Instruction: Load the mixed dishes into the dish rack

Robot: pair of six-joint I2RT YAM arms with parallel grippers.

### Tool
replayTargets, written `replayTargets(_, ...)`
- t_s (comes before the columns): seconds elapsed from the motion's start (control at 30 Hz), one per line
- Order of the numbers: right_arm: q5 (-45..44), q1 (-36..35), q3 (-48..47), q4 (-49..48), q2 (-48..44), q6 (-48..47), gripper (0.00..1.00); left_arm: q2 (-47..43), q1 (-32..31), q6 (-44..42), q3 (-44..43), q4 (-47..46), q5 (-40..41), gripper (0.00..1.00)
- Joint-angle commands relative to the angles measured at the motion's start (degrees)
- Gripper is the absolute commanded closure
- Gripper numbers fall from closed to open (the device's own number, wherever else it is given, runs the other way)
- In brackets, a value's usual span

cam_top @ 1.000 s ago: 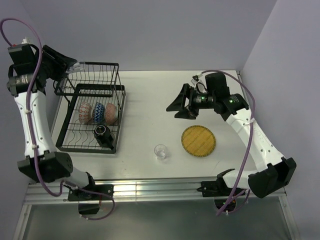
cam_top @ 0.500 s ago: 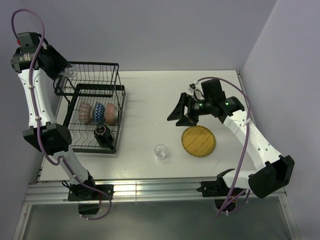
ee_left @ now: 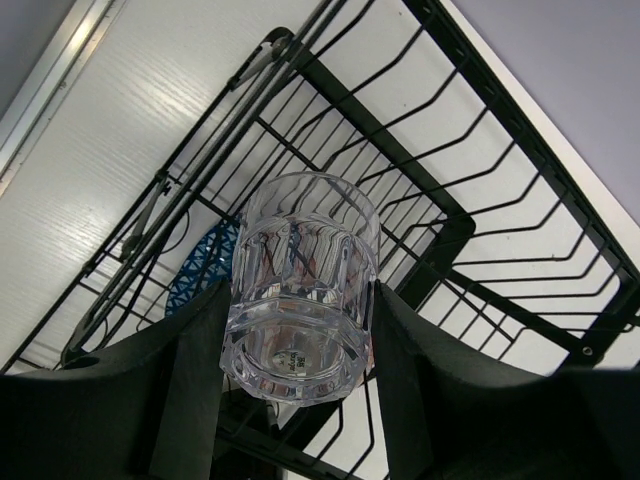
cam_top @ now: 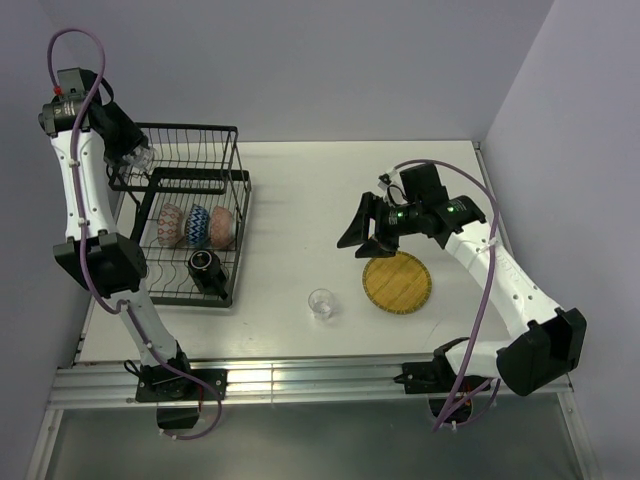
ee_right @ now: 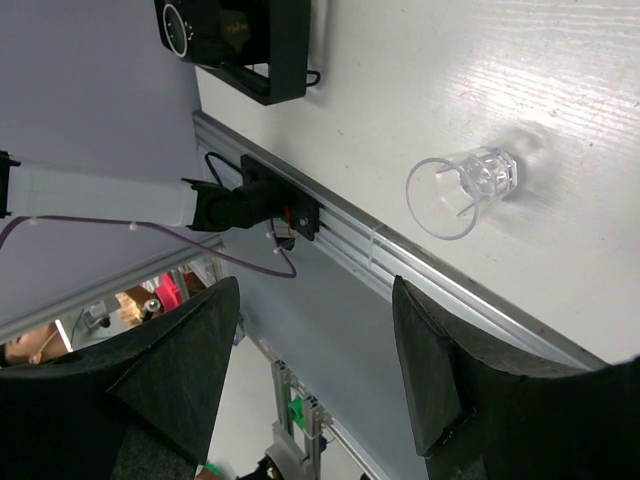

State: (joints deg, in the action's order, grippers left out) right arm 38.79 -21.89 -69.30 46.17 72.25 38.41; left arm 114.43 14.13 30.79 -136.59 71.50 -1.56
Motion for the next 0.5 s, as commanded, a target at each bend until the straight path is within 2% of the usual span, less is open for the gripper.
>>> replayTargets(0.0, -2.1, -0.3, 0.0, 0.8, 0.6, -1.8, 0.3, 0.1, -0.2, -1.3, -1.5, 0.2, 3.2, 0.93)
replayTargets(0.03, -2.5, -0.3, 0.0, 0.8, 0.7, -1.9, 0.3, 0.4, -0.2, -1.3, -1.3, 0.2, 3.2, 0.82)
replayTargets(0.13, -3.1, -0.4, 0.8, 0.9, 1.2, -2.3, 0.3, 1.1, -0.2, -1.3, -1.0, 0.0, 3.2, 0.61)
replayTargets(0.23, -3.6, -0.5, 1.8, 0.7, 1.4, -2.4, 0.3, 1.4, -0.2, -1.5, -1.1, -0.2, 3.3, 0.5)
replayTargets(0.4, -5.6, -1.0, 1.1, 1.6, 2.0, -3.3, 0.3, 2.2, -0.2, -1.4, -1.9, -0.8, 2.7, 0.41)
replayTargets(0.43, -5.9, -1.2, 0.8, 1.9, 2.1, -3.5, 0.3, 2.4, -0.2, -1.3, -2.0, -0.8, 2.6, 0.34)
replayTargets(0.47, -6.3, -1.4, 0.6, 2.3, 2.4, -3.8, 0.3, 2.4, -0.2, -1.3, -1.9, -1.1, 2.4, 0.09)
